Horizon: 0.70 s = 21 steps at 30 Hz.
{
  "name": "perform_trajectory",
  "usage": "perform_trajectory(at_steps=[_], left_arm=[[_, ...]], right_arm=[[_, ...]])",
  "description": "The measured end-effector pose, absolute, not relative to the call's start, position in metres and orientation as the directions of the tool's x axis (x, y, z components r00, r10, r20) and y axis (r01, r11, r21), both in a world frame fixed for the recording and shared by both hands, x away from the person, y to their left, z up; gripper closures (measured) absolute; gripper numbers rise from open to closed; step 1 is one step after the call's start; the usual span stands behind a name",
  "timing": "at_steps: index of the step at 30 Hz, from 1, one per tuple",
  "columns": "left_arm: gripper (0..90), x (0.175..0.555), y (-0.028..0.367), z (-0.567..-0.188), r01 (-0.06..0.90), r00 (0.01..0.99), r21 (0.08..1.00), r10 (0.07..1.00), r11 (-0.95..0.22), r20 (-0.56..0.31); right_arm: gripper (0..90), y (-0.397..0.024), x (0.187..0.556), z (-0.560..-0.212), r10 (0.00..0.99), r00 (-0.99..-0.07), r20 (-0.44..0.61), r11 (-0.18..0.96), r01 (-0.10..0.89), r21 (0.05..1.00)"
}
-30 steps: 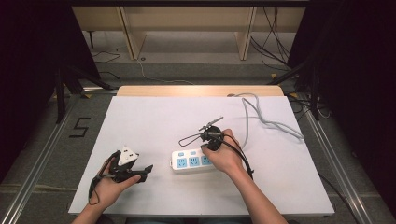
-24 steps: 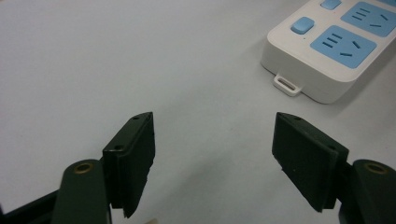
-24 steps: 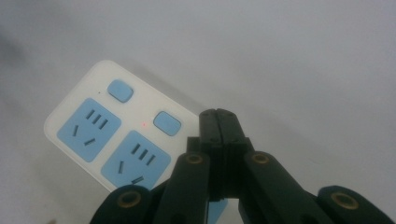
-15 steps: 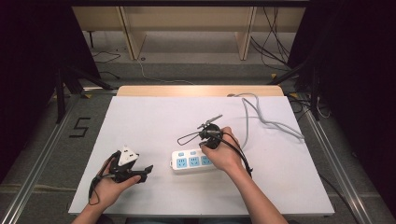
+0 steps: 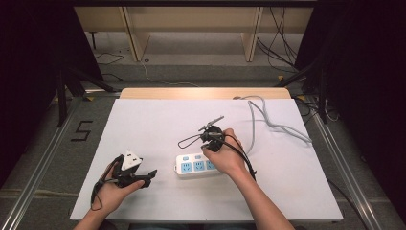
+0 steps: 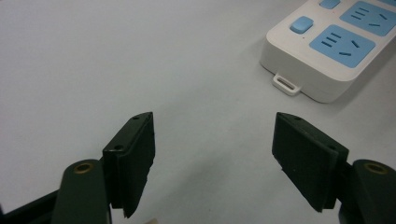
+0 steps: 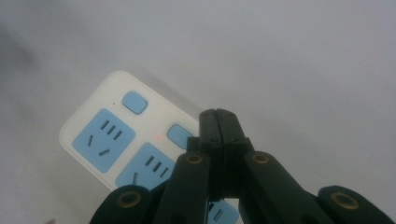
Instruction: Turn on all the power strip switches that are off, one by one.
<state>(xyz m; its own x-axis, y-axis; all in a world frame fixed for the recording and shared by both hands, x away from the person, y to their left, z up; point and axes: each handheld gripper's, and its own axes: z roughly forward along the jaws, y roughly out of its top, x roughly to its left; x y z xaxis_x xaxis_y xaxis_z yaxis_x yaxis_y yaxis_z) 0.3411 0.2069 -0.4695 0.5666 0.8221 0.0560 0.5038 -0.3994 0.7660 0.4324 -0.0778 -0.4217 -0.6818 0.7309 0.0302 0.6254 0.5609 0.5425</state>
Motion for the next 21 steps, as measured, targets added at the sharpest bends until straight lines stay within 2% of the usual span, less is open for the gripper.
perform_trajectory(at_steps=[21], left_arm=[[29.9,0.341,0.207,-0.469,0.504,0.571,0.763,0.819,-0.405,0.058]], right_arm=[[90.0,-0.059,0.432,-0.419,0.706,-0.708,0.029,0.587,0.607,0.536]])
